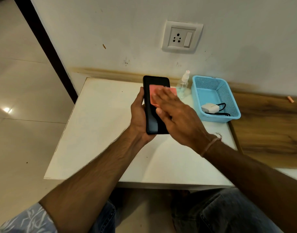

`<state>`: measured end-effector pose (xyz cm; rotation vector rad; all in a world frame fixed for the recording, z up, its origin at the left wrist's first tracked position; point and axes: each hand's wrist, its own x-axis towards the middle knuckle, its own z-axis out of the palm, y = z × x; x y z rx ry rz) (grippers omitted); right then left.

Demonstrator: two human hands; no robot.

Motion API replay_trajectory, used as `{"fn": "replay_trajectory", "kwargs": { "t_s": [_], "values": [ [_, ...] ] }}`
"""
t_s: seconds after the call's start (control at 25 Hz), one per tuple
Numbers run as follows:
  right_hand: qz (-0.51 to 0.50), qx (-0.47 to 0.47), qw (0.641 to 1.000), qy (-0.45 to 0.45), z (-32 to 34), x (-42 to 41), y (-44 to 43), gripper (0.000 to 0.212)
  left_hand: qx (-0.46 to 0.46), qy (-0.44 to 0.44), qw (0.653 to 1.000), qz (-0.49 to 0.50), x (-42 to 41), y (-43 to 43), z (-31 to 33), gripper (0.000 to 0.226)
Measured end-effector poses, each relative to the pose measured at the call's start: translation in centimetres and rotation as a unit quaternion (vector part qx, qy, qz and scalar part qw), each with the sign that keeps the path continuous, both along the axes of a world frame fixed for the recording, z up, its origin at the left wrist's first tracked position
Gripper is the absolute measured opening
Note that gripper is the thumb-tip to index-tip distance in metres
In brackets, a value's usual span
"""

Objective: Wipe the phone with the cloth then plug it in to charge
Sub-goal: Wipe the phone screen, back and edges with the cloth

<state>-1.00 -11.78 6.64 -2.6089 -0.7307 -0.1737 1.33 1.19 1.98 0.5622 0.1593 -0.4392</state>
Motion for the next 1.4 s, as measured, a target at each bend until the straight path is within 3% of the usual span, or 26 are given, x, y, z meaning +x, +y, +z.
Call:
{"fn": "replay_trajectory", "kwargs": {
  "t_s": [0.12,0.32,0.44,0.6,0.88,0.96,1.04,1.2,1.28,1.4],
  "values": [
    [-0.044,0.002,0.999,0.002,0.3,2.6,1.0,0.046,-0.011,0.006,1.0,0.001,0.0,-0.3,0.0,0.063],
    [-0.031,-0.004,0.999,-0.005,0.4,3.7,2.7,0.046,-0.024,0.007,0.999,0.022,0.0,-0.2,0.1,0.058],
    [-0.002,0.009,1.0,0.004,0.4,2.3,2.8,0.043,-0.032,0.005,0.999,0.027,0.1,0.1,0.2,0.057],
    [0.062,0.004,0.998,0.032,-0.5,-1.7,2.1,0.045,-0.038,-0.012,0.999,0.007,0.4,1.2,0.5,0.075],
    [0.137,-0.042,0.99,-0.004,-0.1,-5.2,-2.0,0.044,-0.044,-0.025,0.999,0.003,0.6,1.7,0.5,0.08],
    [0.106,0.001,0.994,-0.001,-0.1,-5.1,-3.3,0.04,-0.047,-0.026,0.999,0.006,0.6,1.7,0.4,0.078],
    [0.011,0.122,0.992,0.005,-0.3,-4.7,-4.2,0.032,-0.039,-0.031,0.999,0.014,0.6,1.8,0.2,0.075],
    [-0.227,0.266,0.936,0.035,-1.4,-0.5,-5.6,0.028,-0.021,-0.033,0.999,0.019,0.5,1.7,-0.1,0.074],
    [-0.24,0.237,0.941,0.004,-2.2,1.9,-6.2,0.023,-0.013,-0.03,0.999,0.017,0.5,1.6,-0.2,0.077],
    [-0.156,0.071,0.984,-0.047,-4.2,4.2,-6.1,0.029,0.004,-0.022,1.0,0.013,0.5,1.4,-0.3,0.079]
  ]
}}
